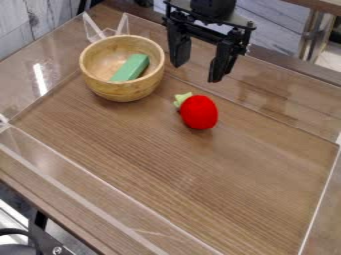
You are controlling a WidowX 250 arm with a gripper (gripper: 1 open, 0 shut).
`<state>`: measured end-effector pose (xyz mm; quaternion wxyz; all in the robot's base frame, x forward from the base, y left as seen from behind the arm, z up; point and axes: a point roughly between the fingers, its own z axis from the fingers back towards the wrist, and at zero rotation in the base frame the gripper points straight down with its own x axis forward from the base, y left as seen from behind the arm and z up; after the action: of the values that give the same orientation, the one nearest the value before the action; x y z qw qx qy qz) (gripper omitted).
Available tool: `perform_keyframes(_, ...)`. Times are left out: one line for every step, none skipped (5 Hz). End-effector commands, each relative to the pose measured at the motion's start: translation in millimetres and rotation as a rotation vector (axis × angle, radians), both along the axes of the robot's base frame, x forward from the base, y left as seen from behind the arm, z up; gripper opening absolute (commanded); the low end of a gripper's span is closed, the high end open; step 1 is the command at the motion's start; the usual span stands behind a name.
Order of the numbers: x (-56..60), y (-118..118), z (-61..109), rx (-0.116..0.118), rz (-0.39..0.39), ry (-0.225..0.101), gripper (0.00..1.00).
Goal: Remove the green stick from the brown bowl and put it on the table
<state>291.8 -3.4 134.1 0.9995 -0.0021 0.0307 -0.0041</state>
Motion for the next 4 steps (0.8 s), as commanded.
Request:
perform_keyframes(0.6, 18.6, 2.9, -0.003, 0.0, -0.009, 1.0)
perform_keyframes(-3.7, 38.3, -3.6, -0.006, 0.059, -0.037, 1.0)
perform_keyframes(-9.2, 67.1, 1.9, -0.003, 0.124, -0.102, 1.0)
perform_keyframes(-7.5, 82.7, 15.4, 0.008, 0.132, -0.15, 1.0)
